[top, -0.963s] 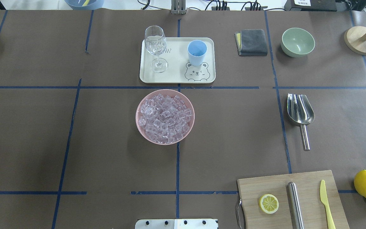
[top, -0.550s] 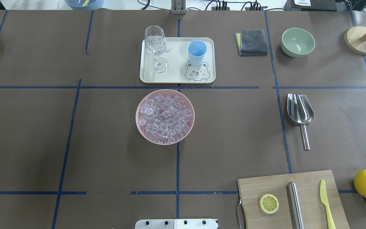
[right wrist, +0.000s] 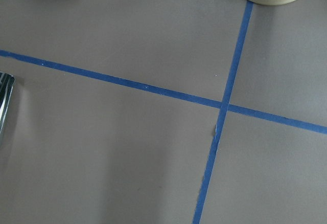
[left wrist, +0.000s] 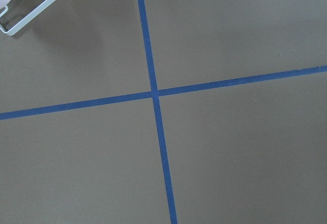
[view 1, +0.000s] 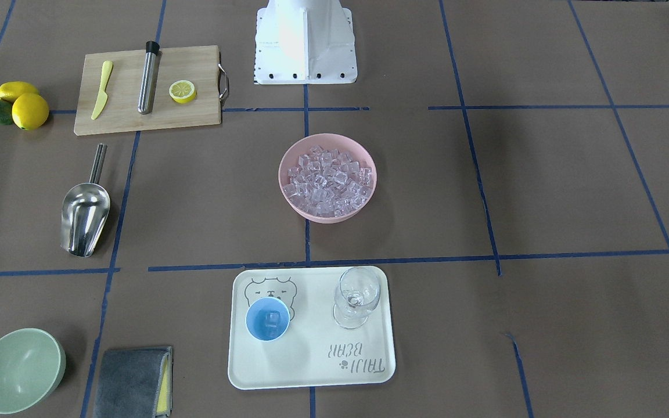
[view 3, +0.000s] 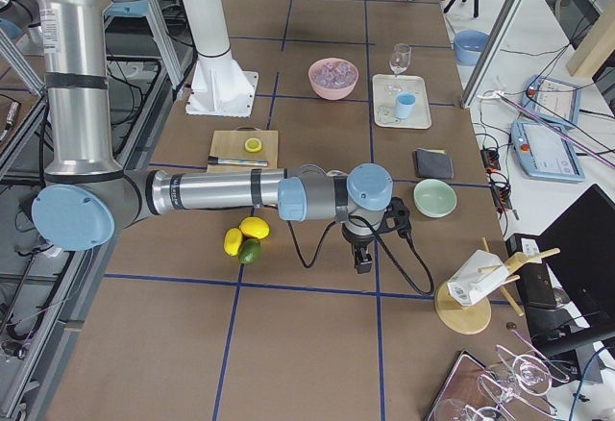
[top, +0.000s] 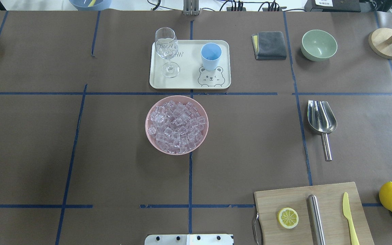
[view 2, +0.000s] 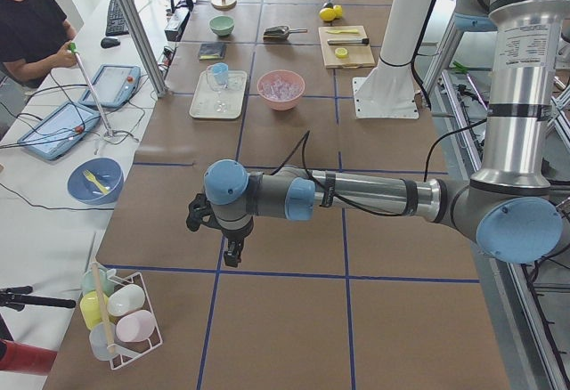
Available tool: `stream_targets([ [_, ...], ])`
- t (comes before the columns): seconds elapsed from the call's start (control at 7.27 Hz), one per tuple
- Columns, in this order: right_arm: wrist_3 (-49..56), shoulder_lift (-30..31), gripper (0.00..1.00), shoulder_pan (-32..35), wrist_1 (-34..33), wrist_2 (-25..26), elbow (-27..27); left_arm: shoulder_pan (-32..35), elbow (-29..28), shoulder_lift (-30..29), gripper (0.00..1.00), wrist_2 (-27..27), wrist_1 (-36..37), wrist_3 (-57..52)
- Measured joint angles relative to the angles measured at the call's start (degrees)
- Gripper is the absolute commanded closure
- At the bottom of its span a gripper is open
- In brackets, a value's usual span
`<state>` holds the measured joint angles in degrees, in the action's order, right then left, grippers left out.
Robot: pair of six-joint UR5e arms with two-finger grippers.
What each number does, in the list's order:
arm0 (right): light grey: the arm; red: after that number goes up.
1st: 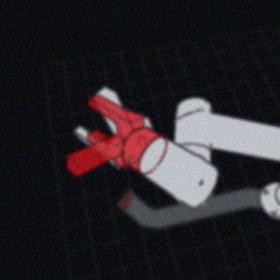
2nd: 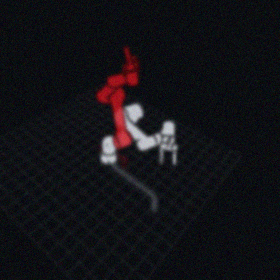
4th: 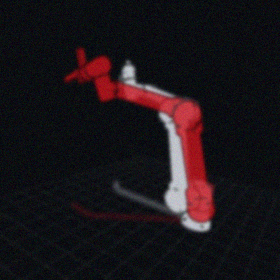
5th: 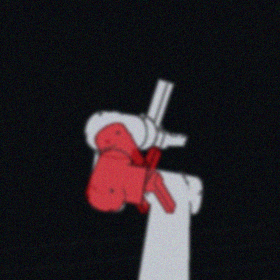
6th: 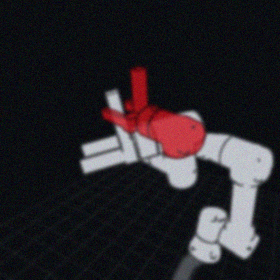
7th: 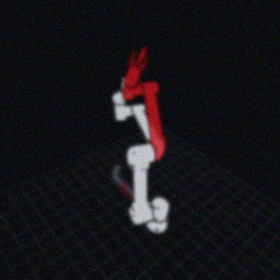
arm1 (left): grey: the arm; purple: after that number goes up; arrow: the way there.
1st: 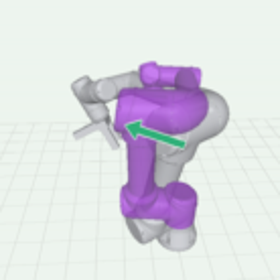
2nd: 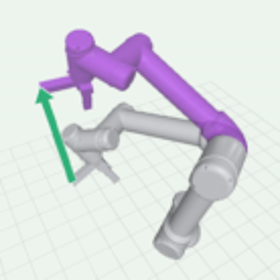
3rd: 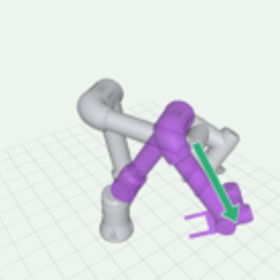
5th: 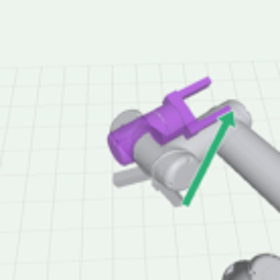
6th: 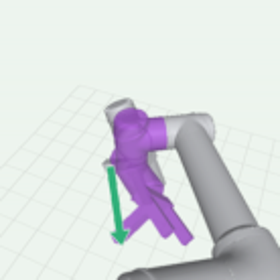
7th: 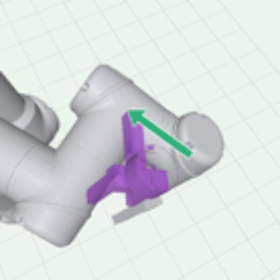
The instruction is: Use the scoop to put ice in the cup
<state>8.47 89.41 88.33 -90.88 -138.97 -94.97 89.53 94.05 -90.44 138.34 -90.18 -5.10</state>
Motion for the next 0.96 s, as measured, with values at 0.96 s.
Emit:
stream_targets([
  [0.96,0.47,-0.33,0.0,0.08,-1.35,-0.13,-0.09,-0.06,-0.23,-0.09,0.0,0.0,0.4,0.09],
])
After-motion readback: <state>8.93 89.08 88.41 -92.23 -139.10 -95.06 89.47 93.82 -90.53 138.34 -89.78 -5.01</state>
